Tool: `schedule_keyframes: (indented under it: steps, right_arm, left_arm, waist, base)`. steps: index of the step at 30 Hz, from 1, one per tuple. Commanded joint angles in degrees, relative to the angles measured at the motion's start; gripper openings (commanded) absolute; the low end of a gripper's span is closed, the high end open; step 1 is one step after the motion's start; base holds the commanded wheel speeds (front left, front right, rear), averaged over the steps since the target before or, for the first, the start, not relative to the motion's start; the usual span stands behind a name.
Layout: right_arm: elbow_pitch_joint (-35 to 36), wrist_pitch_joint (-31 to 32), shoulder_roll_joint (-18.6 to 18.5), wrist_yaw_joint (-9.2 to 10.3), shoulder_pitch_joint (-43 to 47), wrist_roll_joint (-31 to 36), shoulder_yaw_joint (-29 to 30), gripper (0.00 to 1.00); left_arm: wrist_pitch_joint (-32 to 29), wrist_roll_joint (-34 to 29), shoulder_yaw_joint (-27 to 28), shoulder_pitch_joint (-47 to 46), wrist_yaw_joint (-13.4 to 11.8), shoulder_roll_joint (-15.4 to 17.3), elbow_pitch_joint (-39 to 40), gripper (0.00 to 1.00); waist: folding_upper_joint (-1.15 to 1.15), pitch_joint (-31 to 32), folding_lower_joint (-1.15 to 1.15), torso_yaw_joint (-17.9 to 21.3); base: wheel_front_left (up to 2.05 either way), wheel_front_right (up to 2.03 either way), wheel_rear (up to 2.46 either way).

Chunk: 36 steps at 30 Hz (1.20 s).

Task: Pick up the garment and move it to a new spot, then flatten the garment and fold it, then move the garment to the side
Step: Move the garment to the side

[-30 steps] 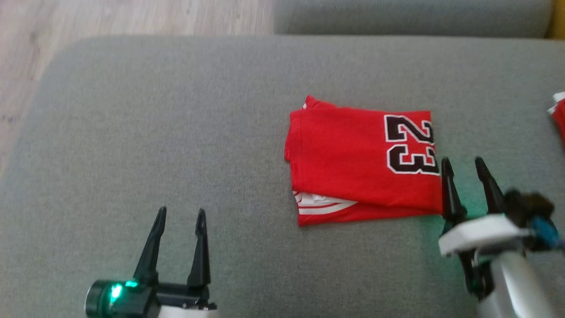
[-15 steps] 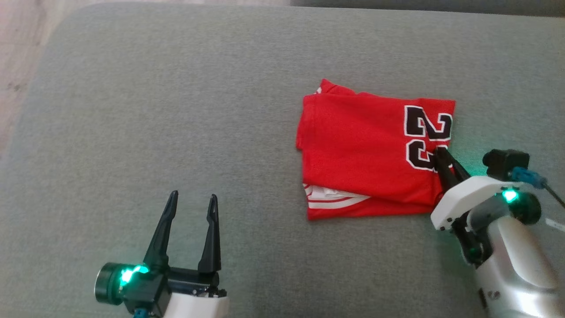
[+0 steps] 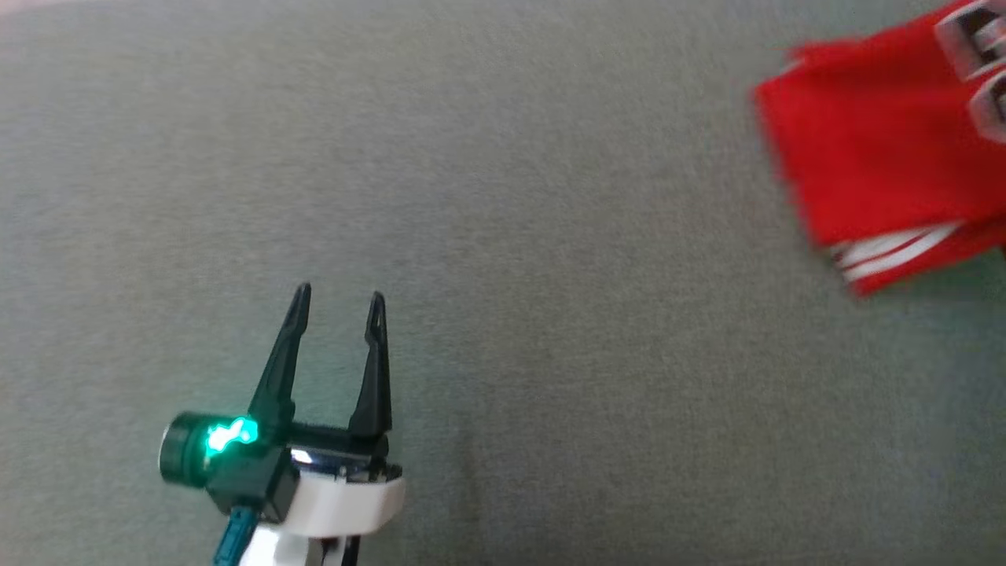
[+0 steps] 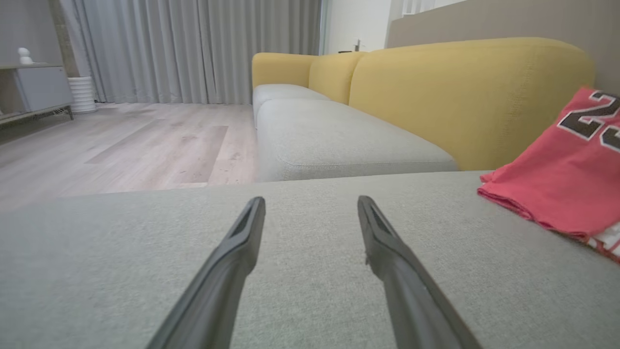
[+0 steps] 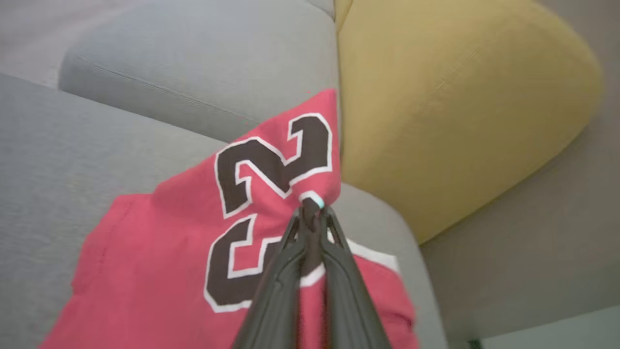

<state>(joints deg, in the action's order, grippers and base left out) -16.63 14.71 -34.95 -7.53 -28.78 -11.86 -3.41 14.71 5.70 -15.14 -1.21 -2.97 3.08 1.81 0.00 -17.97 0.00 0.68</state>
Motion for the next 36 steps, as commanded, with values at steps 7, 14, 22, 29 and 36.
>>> schedule_keyframes:
  steps: [7, 14, 22, 29, 36]
  right_arm:
    - [8.28, 8.46, -11.90, 0.04, -1.02, 0.25, 5.20, 0.00]
    - [9.76, 10.65, -13.37, 0.04, 2.01, 1.67, 10.80, 1.00]
    - [13.23, 5.35, 0.38, 0.04, 8.23, 3.95, 10.81, 1.00]
    - [12.10, -4.14, 13.97, 0.04, 15.60, -0.42, 1.54, 1.00]
    - [1.68, -23.50, 23.46, 0.04, 21.21, -4.45, -7.92, 1.00]
  left_arm:
    - [0.29, -1.00, 1.61, -3.76, 1.09, -0.20, 1.08, 1.00]
    - [0.29, -0.93, 1.80, -4.76, 1.75, -0.20, -0.02, 1.00]
    - [0.29, -1.17, 2.41, -2.88, 1.85, -0.20, -1.20, 1.00]
    - [0.29, 0.10, 2.81, 0.61, 1.14, -0.20, -2.48, 1.00]
    - [0.29, 1.67, 1.39, 3.61, 0.95, -0.20, -5.28, 1.00]
  waist:
    - [0.00, -5.59, 0.00, 3.37]
    - [0.00, -5.82, 0.00, 3.04]
    - [0.00, 0.26, 0.00, 2.43]
    - [0.00, 7.12, 0.00, 1.20]
    - [0.00, 14.40, 0.00, -1.86]
  base:
    - [0.00, 0.00, 0.00]
    - [0.00, 0.00, 0.00]
    - [0.00, 0.00, 0.00]
    - [0.00, 0.00, 0.00]
    - [0.00, 0.00, 0.00]
